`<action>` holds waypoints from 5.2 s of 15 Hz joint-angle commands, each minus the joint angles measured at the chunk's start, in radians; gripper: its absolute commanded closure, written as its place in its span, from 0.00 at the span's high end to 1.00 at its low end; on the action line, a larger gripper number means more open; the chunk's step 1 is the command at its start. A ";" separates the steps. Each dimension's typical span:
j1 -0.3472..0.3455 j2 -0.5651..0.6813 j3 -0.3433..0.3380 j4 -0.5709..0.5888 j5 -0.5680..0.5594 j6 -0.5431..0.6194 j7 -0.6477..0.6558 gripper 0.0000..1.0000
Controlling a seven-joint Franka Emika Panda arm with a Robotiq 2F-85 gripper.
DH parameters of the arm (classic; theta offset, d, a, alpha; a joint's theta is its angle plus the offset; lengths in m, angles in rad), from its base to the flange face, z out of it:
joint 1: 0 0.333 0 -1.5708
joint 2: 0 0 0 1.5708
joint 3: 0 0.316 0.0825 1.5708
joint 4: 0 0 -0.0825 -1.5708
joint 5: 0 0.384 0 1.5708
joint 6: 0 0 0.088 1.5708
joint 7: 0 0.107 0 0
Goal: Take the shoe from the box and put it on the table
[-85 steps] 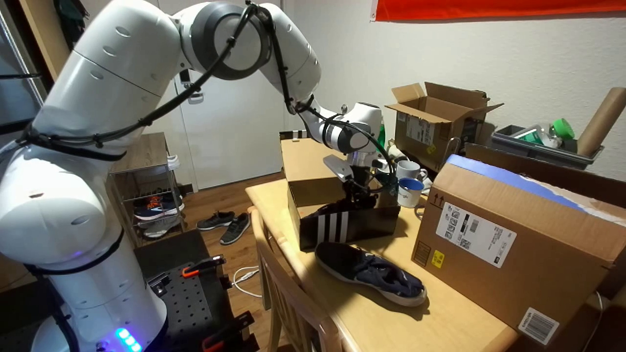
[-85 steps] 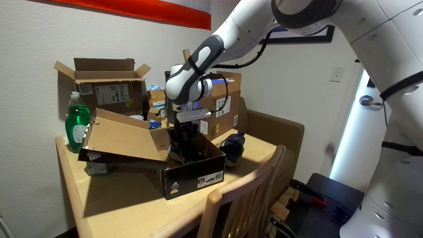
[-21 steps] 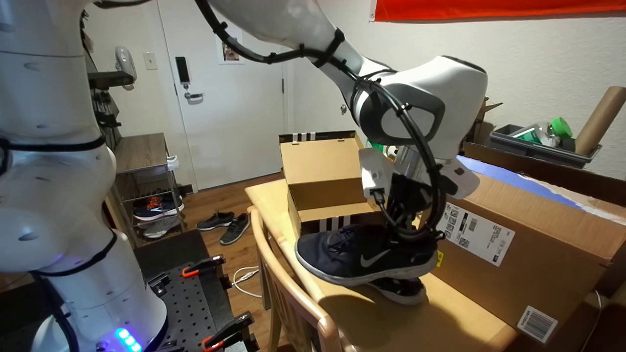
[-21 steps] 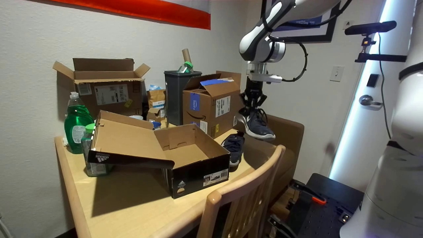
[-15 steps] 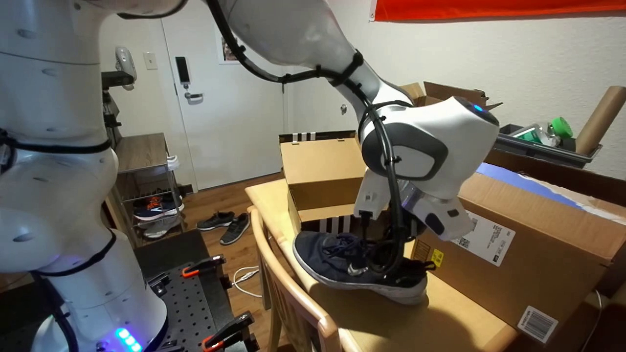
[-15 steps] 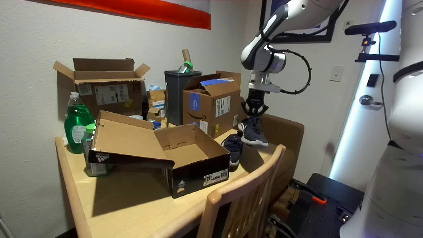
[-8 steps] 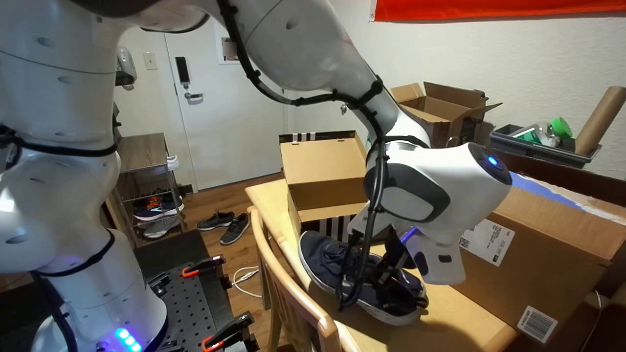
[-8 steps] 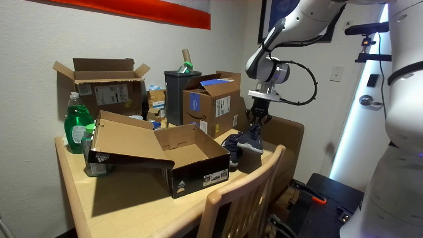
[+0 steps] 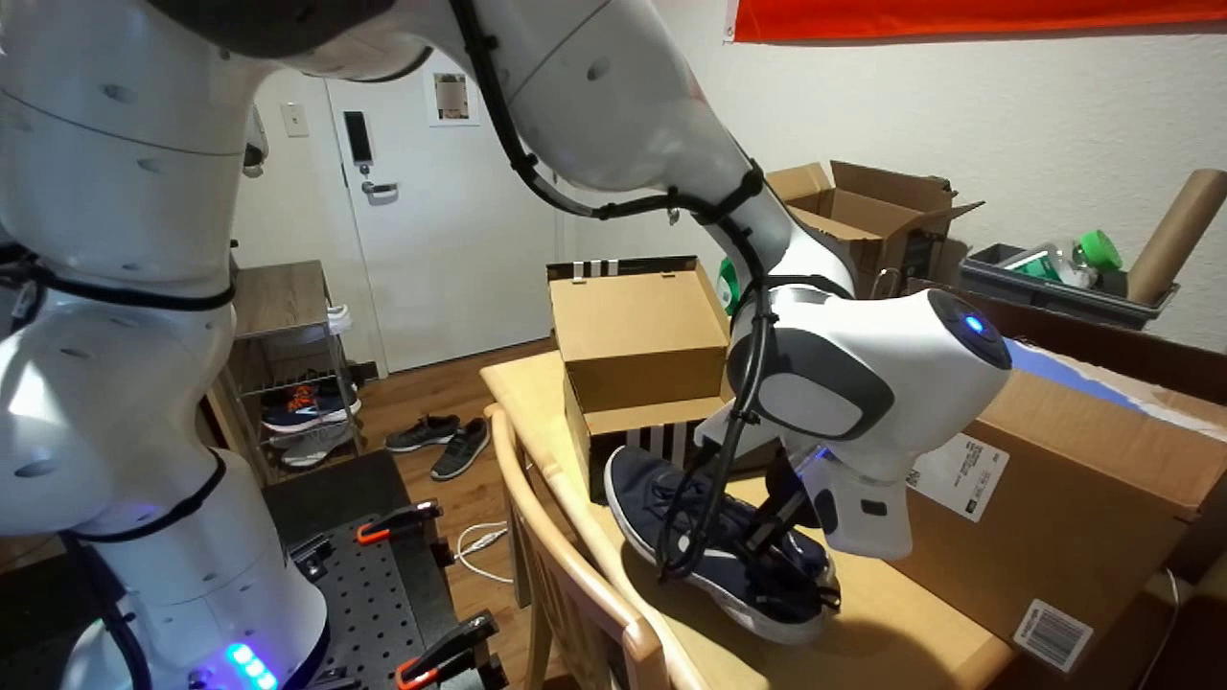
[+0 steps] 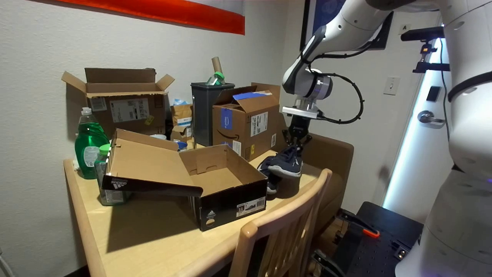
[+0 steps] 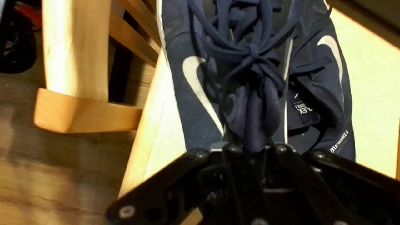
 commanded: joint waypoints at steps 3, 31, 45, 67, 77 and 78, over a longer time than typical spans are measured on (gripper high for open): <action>0.015 0.067 0.009 0.086 0.008 -0.040 0.062 0.04; -0.004 -0.070 -0.029 -0.099 0.001 -0.051 -0.020 0.04; -0.009 0.069 0.015 0.064 0.008 -0.085 -0.023 0.04; 0.055 -0.047 0.005 -0.011 -0.067 -0.005 -0.027 1.00; 0.196 -0.234 0.049 -0.070 -0.283 0.041 -0.001 1.00; 0.203 -0.245 0.059 -0.066 -0.302 0.036 -0.010 1.00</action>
